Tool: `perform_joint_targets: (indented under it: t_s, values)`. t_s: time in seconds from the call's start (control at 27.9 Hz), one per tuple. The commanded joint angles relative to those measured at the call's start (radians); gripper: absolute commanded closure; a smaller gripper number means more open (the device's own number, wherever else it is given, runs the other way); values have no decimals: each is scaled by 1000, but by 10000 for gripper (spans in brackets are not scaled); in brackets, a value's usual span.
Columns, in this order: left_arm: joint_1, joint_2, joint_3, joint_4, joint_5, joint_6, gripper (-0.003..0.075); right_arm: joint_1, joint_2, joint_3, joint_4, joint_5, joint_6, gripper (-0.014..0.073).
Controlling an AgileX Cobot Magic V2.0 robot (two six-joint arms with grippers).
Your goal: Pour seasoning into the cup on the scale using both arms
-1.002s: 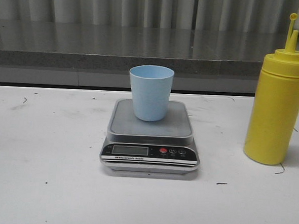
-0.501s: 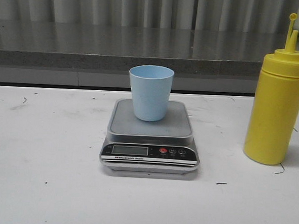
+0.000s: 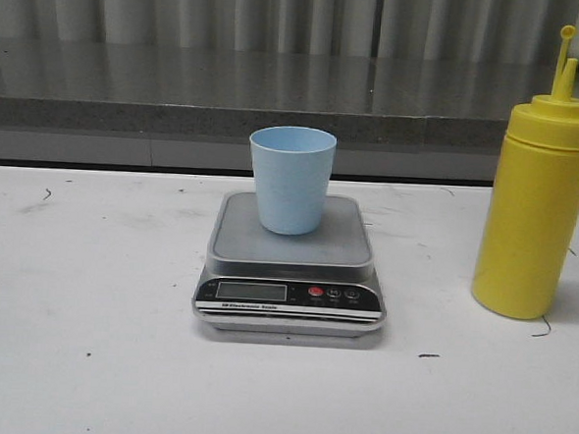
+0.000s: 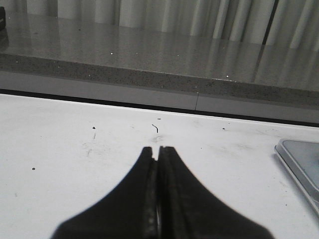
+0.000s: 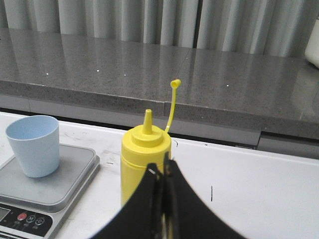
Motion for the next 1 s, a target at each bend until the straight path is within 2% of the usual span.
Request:
perform_joint_targets:
  t_s: [0.0,0.5,0.79,0.82,0.89,0.97]
  values:
    - [2,-16,23,-11,-88,-13,740,-5,5,-36,-8,-73,2,706]
    - [2,-16,23,-11,-88,-13,740,-6,3,-16,-8,-88,-7,706]
    - [2,-16,23,-11,-88,-13,740,-121,-148,223,45,-103,-63,706]
    - [2,-16,23,-11,-88,-13,740,-129,-173,254,45,-95,-63,706]
    - [2,-16,23,-11,-88,-13,740,-138,-222,244,47,30,-63,706]
    - [2,-16,23,-11,-88,-13,740,-139,-261,250,47,87,-63,706]
